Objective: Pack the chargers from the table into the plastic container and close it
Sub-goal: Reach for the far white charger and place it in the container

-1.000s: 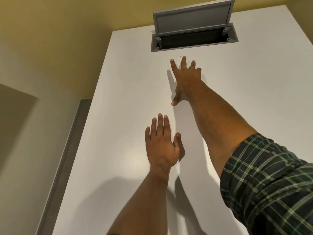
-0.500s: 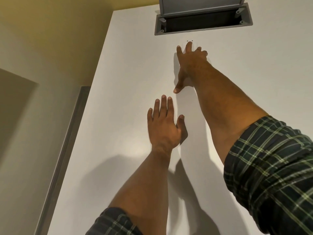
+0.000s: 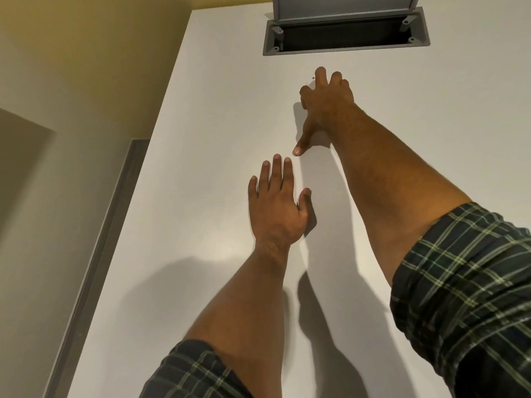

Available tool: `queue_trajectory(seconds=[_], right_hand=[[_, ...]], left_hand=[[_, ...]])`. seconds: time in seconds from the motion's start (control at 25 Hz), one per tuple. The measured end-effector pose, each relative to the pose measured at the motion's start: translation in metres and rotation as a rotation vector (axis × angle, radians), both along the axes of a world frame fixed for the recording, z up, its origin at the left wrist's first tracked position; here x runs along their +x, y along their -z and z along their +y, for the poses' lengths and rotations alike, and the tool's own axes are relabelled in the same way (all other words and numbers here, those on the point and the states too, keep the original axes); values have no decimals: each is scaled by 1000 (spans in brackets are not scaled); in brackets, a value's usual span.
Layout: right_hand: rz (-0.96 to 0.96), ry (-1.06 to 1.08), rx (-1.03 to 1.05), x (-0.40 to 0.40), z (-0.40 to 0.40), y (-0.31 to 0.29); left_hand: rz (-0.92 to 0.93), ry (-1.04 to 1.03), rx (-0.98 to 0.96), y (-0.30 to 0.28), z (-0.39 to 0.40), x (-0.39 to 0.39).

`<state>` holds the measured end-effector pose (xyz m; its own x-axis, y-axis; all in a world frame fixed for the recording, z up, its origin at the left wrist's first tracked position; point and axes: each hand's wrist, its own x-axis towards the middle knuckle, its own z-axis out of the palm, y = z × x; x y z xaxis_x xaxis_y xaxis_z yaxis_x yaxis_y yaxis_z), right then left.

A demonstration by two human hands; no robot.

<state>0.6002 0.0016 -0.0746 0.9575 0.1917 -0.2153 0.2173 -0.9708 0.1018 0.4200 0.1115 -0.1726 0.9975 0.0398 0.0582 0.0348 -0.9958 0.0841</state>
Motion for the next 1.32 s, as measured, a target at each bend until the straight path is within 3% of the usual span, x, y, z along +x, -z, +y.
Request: queue_trajectory(seconds=[0.24, 0.56, 0.68, 0.92, 1.0, 1.32], right_hand=[[96, 100, 71, -4, -4, 6], [7, 86, 42, -21, 3, 9], [22, 134, 150, -38, -5, 15], [-208, 84, 293, -131, -30, 40], [-201, 66, 294, -162, -39, 38], [-265, 83, 314, -271, -75, 9]], left_hand=[[19, 4, 15, 1, 1, -1], [39, 1, -20, 3, 0, 0], [32, 15, -45, 4, 0, 0], [-28, 14, -172, -1, 0, -5], [-8, 24, -155, -6, 1, -7], [277, 145, -108, -32, 16, -63]])
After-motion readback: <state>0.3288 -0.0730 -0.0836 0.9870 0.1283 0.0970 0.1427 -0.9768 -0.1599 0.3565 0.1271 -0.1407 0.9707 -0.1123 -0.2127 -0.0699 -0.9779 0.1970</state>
